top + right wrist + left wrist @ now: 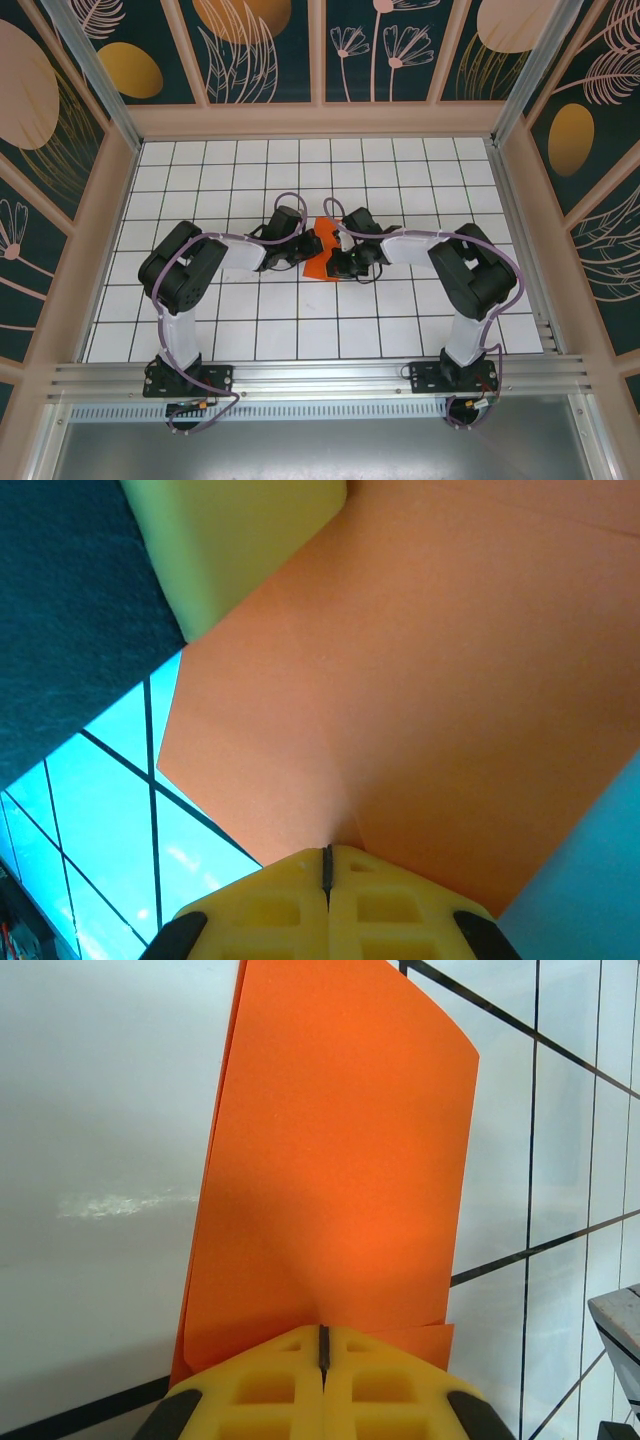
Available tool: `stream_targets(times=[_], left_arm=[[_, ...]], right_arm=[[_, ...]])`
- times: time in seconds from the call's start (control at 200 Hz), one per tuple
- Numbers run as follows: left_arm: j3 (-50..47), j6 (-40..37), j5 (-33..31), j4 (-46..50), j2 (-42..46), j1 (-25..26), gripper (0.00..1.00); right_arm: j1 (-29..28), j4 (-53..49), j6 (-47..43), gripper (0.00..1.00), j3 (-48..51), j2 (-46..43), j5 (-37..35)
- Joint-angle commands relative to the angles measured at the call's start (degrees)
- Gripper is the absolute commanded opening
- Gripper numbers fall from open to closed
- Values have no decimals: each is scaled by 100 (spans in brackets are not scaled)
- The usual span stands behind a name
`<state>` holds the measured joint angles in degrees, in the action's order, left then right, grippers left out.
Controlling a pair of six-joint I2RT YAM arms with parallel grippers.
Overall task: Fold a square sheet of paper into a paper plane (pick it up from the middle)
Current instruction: Fold the triangle a second time at the center of the table.
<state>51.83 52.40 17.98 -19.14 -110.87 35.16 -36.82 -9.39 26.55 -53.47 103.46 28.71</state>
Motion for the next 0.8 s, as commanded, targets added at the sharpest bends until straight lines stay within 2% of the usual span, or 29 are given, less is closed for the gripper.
stream_targets(times=[0.0,0.4,0.796], left_arm=[[-296,42,-277,832,-293,1,2],[-341,51,-233,776,-300,3,2],[-347,85,-226,760,-313,4,2]], right_arm=[[93,76,96,5,-45,-202,120],[248,224,70,5,-331,361,170],[254,237,53,5,-545,314,157]])
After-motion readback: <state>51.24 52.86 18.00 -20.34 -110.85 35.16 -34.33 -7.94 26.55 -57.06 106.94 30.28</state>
